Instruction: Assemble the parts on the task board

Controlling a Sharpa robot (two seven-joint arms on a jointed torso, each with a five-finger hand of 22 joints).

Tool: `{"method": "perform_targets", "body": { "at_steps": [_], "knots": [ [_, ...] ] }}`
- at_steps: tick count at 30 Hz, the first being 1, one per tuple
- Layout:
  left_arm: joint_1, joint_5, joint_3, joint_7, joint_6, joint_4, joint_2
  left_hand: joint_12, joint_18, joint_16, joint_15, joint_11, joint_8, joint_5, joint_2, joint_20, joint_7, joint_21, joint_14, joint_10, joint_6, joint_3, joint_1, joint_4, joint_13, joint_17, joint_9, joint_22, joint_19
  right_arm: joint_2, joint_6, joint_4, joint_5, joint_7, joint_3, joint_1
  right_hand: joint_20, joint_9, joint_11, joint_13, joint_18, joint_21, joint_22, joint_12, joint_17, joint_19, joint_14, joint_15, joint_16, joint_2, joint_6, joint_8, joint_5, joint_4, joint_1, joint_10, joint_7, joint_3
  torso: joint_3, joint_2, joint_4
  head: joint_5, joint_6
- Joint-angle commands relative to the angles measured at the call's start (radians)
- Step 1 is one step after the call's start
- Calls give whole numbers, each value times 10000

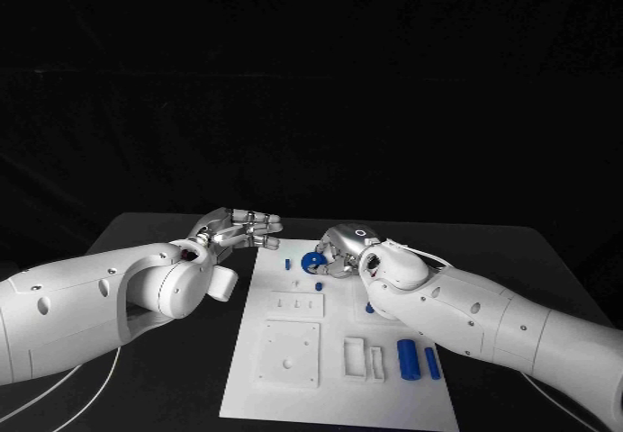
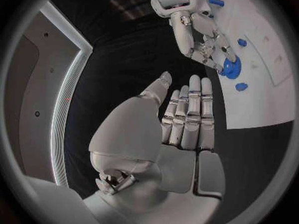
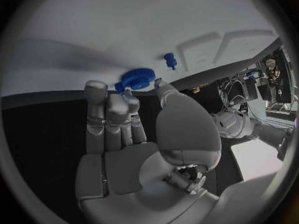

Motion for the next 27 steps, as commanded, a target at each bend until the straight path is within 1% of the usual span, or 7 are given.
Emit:
{"method": "perform_targets", "body": {
  "at_steps": [1,5,10,12,18,22,27],
  "knots": [
    [21,-44,3,59,146,-22,13,-30,35,-1,28,-21,-31,-17,2,4,3,41,-46,-75,-44,-55,92,13,13,-14,15,-10,-54,-214,-635,233,236,169,-6,-53,28,-8,27,0,44,45,-6,21,-1,513,5,21,45,51,109,-13,-34,-53,76,20,-3,118,14,-11,5,-3,3],
    [21,-43,1,77,147,-53,-19,-30,37,1,26,-24,-27,-10,10,3,-1,41,-45,-70,-34,-52,98,5,13,-14,16,-15,-50,-674,-1542,650,776,493,98,-82,37,-8,49,-16,69,21,-24,11,-21,506,4,33,31,6,-10,-13,-115,-408,377,26,37,95,20,-18,-19,20,20],
    [20,-42,0,93,144,-79,-80,-26,36,0,27,-30,-24,-9,16,4,-6,40,-49,-45,-20,-52,84,11,15,-14,17,-18,-52,-1481,-1892,1236,2004,1274,521,-93,63,-11,67,-30,98,5,-25,7,-48,494,-4,55,6,142,-14,-18,-255,-1065,721,6,63,-96,38,-37,-49,-6,108],
    [20,-42,0,96,140,-88,-115,-26,34,0,24,-37,-25,-10,16,3,-10,37,-51,-12,-10,-48,83,7,14,-14,16,-22,-54,-1824,-1741,1414,2705,1759,718,-95,66,-11,79,-43,108,-76,-33,-12,-63,484,-17,60,-28,291,-24,-18,-35,-1437,885,-31,76,-349,58,-49,-90,4,131],
    [20,-41,-1,118,130,-134,-189,-28,30,3,21,-45,-24,-11,14,2,-15,35,-46,17,1,-44,78,4,13,-13,17,-25,-56,-2689,-1236,1670,4080,2749,1150,-98,83,-12,80,-82,117,-133,54,-43,26,480,-12,62,-33,779,42,-17,512,-2394,1190,-96,87,-1242,165,-92,-215,9,142],
    [20,-39,-3,123,152,-154,-227,-28,30,3,21,-45,-24,-11,14,2,-15,35,-46,17,1,-44,78,4,13,-13,17,-25,-56,-3132,-675,1451,4461,3152,1281,-115,71,-16,75,-99,77,-143,108,-70,74,464,-29,51,-26,883,122,-21,885,-3019,1561,-126,109,-1052,244,-111,-278,-52,135],
    [17,-40,-5,120,199,-158,-257,-29,16,5,4,-90,-28,-9,25,-15,-20,51,-52,188,7,10,78,-15,12,-13,16,-22,-69,-3427,116,1006,4572,3539,1332,-178,68,-16,63,-77,50,-139,220,-49,136,465,-27,58,-19,962,215,-22,1000,-3695,1626,-133,107,-775,317,-116,-330,-140,95]
  ]
}}
